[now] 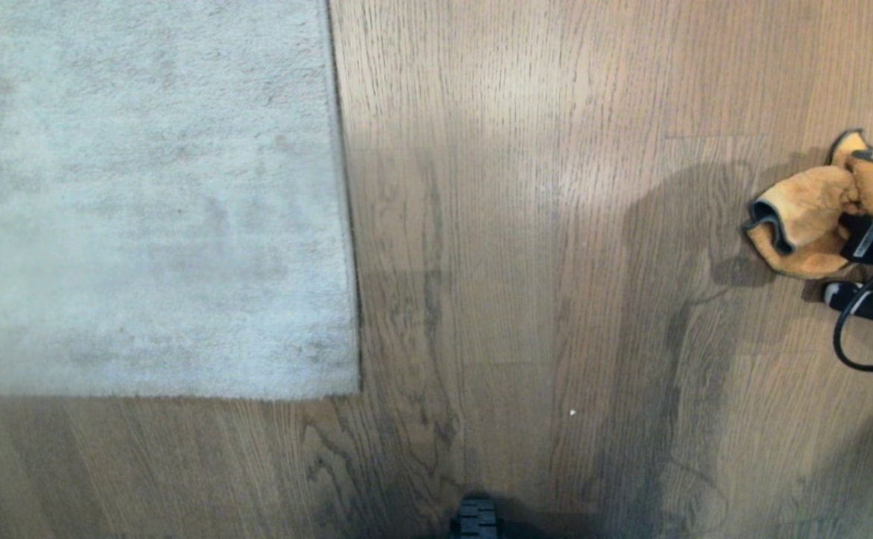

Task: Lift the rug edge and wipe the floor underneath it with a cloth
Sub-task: Pick up the rag

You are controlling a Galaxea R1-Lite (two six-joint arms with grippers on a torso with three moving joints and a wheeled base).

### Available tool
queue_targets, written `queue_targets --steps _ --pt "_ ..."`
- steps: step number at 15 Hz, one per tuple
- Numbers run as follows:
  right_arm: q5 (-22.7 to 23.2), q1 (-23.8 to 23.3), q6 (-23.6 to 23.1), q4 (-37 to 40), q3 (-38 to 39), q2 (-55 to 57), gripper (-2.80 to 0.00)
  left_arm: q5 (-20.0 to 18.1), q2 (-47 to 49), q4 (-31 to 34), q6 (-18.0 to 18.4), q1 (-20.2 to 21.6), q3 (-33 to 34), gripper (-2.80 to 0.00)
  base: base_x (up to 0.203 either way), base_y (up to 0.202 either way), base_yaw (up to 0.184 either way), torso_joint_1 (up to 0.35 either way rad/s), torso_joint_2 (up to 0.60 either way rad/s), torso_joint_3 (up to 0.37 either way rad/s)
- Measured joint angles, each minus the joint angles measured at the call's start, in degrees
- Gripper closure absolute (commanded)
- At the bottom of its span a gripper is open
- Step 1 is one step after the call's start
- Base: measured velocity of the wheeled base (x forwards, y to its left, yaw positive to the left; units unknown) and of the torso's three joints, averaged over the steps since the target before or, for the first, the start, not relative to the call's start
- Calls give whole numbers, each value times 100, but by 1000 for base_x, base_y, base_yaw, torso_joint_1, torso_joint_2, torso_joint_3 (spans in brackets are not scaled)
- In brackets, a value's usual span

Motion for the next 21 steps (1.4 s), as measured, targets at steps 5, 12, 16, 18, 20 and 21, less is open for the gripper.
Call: queue_targets --steps 5,12,16,18,20,21 --pt "-4 0 0 0 157 -164 0 2 0 -1 -2 -2 0 0 0 0 0 0 0 0" --pt "0 7 9 -9 745 -949 0 2 0 0 -2 -2 0 0 0 0 0 0 0 0" --pt "0 10 13 2 1067 -1545 0 2 0 1 -2 -2 0 0 0 0 0 0 0 0" --pt "-2 10 74 1 1257 -1861 0 -1 0 2 0 -2 0 0 0 0 0 0 0 0" --pt "0 13 96 30 1552 -2220 0 -1 0 -1 -3 -2 0 0 0 0 0 0 0 0" --pt "6 16 102 58 1723 -2414 0 -1 0 2 0 -2 0 0 0 0 0 0 0 0"
